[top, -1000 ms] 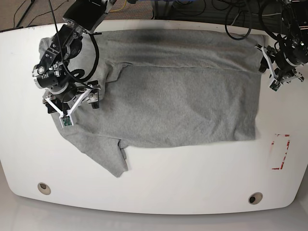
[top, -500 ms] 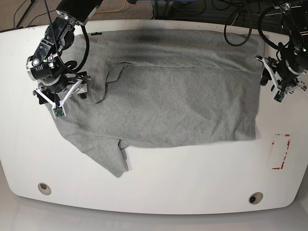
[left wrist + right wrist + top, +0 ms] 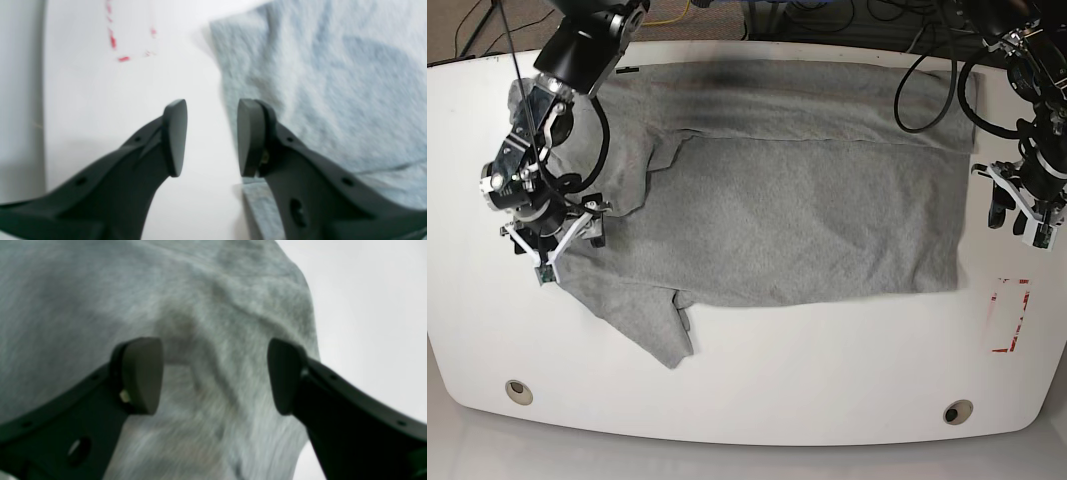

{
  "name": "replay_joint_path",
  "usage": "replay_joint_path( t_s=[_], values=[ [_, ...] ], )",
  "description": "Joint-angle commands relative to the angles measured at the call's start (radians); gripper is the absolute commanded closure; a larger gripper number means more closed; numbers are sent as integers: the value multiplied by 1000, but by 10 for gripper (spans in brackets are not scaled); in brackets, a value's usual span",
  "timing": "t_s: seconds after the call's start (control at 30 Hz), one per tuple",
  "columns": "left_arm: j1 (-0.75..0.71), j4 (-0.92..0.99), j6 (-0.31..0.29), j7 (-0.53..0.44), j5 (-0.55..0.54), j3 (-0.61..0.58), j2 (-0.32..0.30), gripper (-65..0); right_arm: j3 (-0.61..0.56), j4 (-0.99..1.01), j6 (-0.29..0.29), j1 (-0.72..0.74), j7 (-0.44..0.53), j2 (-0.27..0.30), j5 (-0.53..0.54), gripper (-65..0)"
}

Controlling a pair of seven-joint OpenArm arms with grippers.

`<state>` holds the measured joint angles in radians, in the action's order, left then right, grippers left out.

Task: Layout the t-shirt on the table in an organized manner, then fold the t-shirt properly
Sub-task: 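Grasp the hem corner with the right gripper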

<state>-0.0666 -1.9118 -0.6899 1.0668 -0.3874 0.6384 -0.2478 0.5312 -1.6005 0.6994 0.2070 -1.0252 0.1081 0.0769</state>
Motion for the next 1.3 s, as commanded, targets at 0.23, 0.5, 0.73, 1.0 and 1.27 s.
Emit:
replay_joint_path(
  t_s=[0.23,0.5,0.73,1.0,1.27],
  values=[
    [54,-15,2,-12,-9,11,-22,-237,-4,346,-1,207,207,110,14,-453],
    [44,-15,2,-12,-11,13,-41,-237,-6,655,-1,334,385,193,14,-453],
    [15,-16,2,-12,-15,57,-43,-237,-7,922,-1,417,556,279,14,-453],
    [11,-16,-4,-12,-15,71,-43,-237,-9,1057,-1,431,662,322,13,-453],
    [11,-16,-4,-12,-14,76,-43,-237,-9,1067,-1,391,681,310,13,-453]
  ],
)
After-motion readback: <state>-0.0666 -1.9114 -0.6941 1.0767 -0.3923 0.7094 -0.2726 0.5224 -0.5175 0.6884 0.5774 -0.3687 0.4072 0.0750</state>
